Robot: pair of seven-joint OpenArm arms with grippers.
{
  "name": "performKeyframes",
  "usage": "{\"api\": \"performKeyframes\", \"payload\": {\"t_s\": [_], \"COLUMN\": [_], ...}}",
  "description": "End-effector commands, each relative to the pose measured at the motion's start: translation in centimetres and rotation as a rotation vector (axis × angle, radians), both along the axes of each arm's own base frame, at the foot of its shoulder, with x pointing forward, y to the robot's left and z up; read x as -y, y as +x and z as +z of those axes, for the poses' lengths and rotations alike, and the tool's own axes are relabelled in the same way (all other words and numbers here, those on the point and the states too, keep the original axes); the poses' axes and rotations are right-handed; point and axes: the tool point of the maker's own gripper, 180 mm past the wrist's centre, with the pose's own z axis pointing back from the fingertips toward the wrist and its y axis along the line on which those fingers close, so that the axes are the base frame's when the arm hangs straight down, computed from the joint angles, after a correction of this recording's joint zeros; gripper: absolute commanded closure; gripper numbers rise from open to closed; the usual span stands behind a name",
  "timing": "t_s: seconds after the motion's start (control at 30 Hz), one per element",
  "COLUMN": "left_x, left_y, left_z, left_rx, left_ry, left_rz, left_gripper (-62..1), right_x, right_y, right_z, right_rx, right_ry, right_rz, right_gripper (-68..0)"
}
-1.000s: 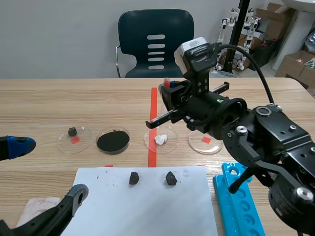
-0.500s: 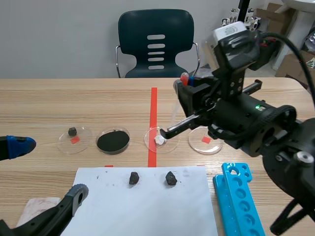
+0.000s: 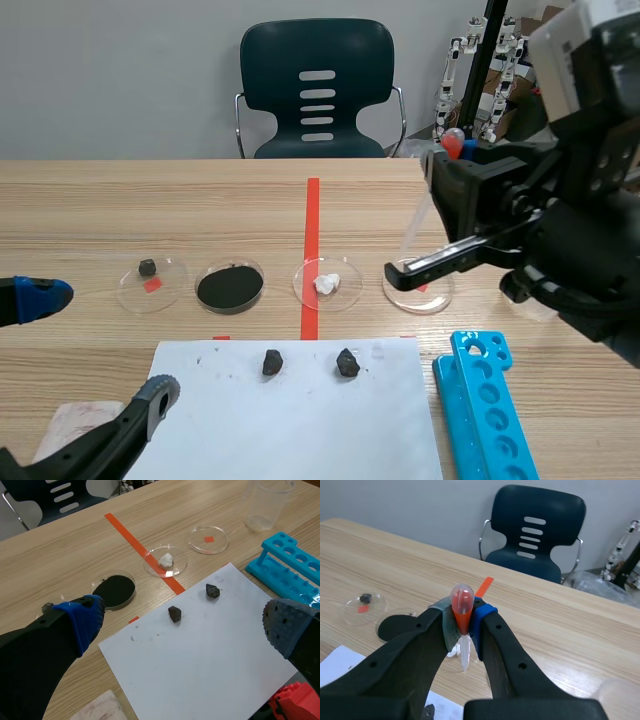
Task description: Squeeze the dropper onto the mineral
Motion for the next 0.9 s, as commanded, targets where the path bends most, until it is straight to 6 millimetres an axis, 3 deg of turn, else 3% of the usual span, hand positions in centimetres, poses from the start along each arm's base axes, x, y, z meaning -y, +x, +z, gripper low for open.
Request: {"api": "performKeyframes", "payload": {"t_s": [0.0, 0.3, 0.87], "left_x": [0.4, 0.4, 0.4], "left_y": [0.3, 0.3, 0.3], "left_z": [1.2, 1.2, 1.2], "left_rx": [0.035, 0.035, 0.035], "left_ry": [-0.024, -0.024, -0.024], "left_rz": [0.001, 0.001, 0.001], "left_gripper": [-62.3, -62.3, -62.3], "right_x": [0.3, 2.2, 2.2], "right_y": [-0.2, -1.1, -1.1], "right_z": [0.8, 1.3, 1.4], "right_rx": [0.02, -0.001, 0.003], "right_ry": [-0.005, -0.004, -0.004], "right_rz": [-0.002, -0.061, -0.061], "right_gripper": [-0.4, -0.4, -0.4]}}
